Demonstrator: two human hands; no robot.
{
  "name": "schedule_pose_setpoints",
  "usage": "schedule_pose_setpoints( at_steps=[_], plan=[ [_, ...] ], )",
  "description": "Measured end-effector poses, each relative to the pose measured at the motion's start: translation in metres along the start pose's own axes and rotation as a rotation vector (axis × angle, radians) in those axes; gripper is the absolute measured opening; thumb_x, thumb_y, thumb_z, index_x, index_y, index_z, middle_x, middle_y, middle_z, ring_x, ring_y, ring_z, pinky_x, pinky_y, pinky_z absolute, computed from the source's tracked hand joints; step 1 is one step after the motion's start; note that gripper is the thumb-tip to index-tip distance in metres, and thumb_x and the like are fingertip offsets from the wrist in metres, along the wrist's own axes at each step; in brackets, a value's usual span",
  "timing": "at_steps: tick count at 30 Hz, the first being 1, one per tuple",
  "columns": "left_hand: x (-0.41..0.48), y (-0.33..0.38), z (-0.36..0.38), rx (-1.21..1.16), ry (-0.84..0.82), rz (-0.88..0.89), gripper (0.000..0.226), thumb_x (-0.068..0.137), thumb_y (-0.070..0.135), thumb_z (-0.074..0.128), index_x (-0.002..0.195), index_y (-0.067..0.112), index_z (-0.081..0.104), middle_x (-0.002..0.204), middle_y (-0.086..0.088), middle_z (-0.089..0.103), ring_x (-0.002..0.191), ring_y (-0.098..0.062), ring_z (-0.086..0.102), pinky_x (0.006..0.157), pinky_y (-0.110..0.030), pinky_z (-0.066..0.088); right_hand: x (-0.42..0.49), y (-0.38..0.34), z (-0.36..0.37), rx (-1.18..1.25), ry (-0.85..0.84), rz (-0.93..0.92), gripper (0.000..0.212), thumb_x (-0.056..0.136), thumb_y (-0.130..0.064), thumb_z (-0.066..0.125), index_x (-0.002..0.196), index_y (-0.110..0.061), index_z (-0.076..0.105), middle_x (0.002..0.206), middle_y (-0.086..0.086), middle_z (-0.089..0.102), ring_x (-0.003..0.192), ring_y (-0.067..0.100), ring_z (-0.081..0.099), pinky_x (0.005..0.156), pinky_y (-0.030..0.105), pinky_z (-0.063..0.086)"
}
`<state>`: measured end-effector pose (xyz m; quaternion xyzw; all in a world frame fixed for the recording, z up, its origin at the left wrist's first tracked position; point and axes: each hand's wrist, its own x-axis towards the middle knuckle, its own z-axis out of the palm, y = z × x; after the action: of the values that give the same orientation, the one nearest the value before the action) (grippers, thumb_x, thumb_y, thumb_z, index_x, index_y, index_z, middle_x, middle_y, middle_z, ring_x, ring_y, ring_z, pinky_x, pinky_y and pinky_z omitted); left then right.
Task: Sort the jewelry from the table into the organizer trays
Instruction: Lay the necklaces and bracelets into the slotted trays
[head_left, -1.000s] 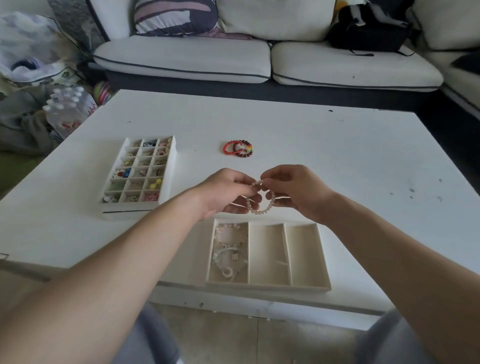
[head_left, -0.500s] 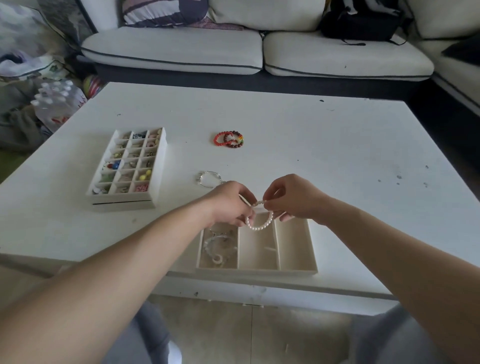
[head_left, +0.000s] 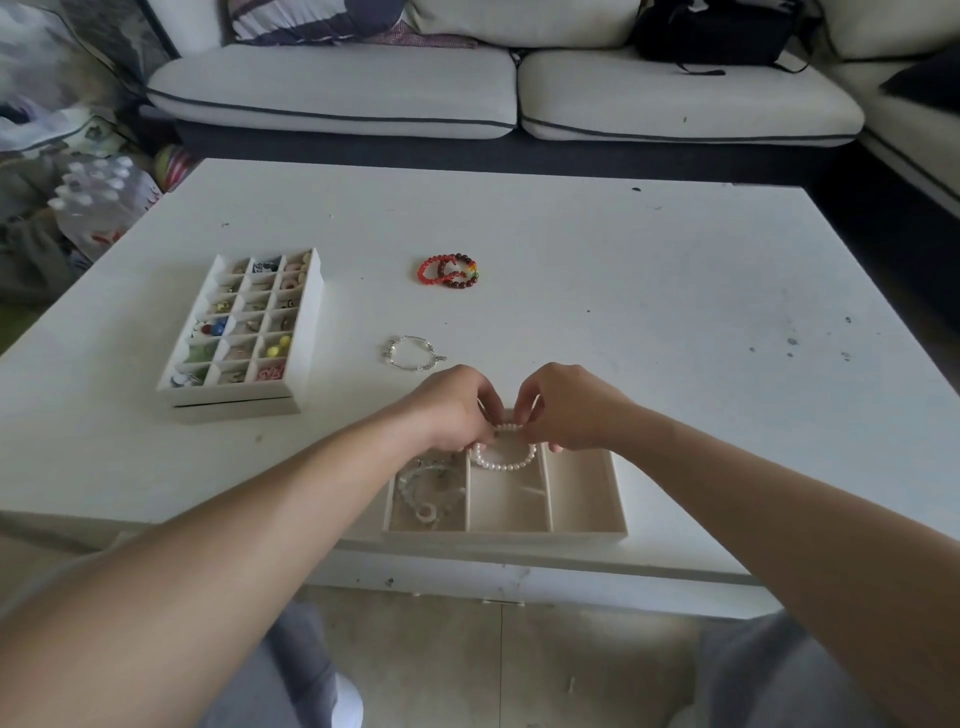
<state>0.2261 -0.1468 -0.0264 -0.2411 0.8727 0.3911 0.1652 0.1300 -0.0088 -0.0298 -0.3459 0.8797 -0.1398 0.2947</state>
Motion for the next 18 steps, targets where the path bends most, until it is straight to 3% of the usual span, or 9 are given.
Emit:
schedule_pose_setpoints(
  at_steps=[4, 7, 10, 14, 18],
  plan=[
    [0.003, -0.002, -0.002, 0.009, 0.073, 0.040, 0.018, 0.087, 0.006, 0.068, 0.086, 0.024, 0.069, 0.090, 0.000, 0.070, 0.060, -0.009, 0.056, 0.055, -0.020, 0.043, -0.002, -0.004, 0.000, -0.070, 0.078, -0.011, 0.013, 0.082, -0.022, 0.063, 0.076, -0.033, 0.064, 0.088, -0.011, 0.072, 0.070, 0.011, 0.069, 0.072, 0.030, 0.057],
    [0.004, -0.004, -0.004, -0.005, 0.123, 0.059, 0.015, 0.088, 0.010, 0.070, 0.086, 0.025, 0.069, 0.096, 0.000, 0.071, 0.076, -0.013, 0.065, 0.073, -0.028, 0.055, -0.002, -0.005, 0.002, -0.113, 0.117, -0.012, 0.013, 0.082, -0.023, 0.062, 0.077, -0.035, 0.064, 0.092, -0.013, 0.069, 0.083, 0.013, 0.067, 0.067, 0.026, 0.051],
    [0.003, -0.005, -0.005, 0.075, 0.148, 0.075, 0.022, 0.090, 0.008, 0.063, 0.089, 0.028, 0.071, 0.104, 0.003, 0.071, 0.097, -0.017, 0.066, 0.091, -0.034, 0.055, 0.000, -0.006, 0.004, -0.169, 0.140, -0.005, 0.016, 0.083, -0.023, 0.060, 0.078, -0.038, 0.061, 0.096, -0.014, 0.068, 0.090, 0.015, 0.066, 0.066, 0.026, 0.047],
    [-0.002, -0.004, -0.003, 0.312, 0.058, 0.073, 0.040, 0.088, 0.002, 0.047, 0.091, 0.032, 0.074, 0.107, 0.005, 0.070, 0.095, -0.020, 0.066, 0.090, -0.038, 0.056, -0.001, -0.005, -0.001, -0.151, 0.134, -0.053, 0.022, 0.085, -0.018, 0.057, 0.082, -0.039, 0.062, 0.096, -0.015, 0.068, 0.088, 0.012, 0.064, 0.067, 0.027, 0.047],
    [-0.007, -0.003, 0.000, 0.511, -0.039, 0.153, 0.044, 0.092, 0.002, 0.043, 0.104, 0.030, 0.074, 0.111, 0.002, 0.064, 0.094, -0.022, 0.063, 0.081, -0.033, 0.053, -0.006, -0.006, -0.003, -0.096, -0.014, -0.168, 0.032, 0.089, -0.008, 0.050, 0.091, -0.034, 0.068, 0.094, -0.016, 0.072, 0.065, -0.007, 0.056, 0.070, 0.022, 0.049]
  ],
)
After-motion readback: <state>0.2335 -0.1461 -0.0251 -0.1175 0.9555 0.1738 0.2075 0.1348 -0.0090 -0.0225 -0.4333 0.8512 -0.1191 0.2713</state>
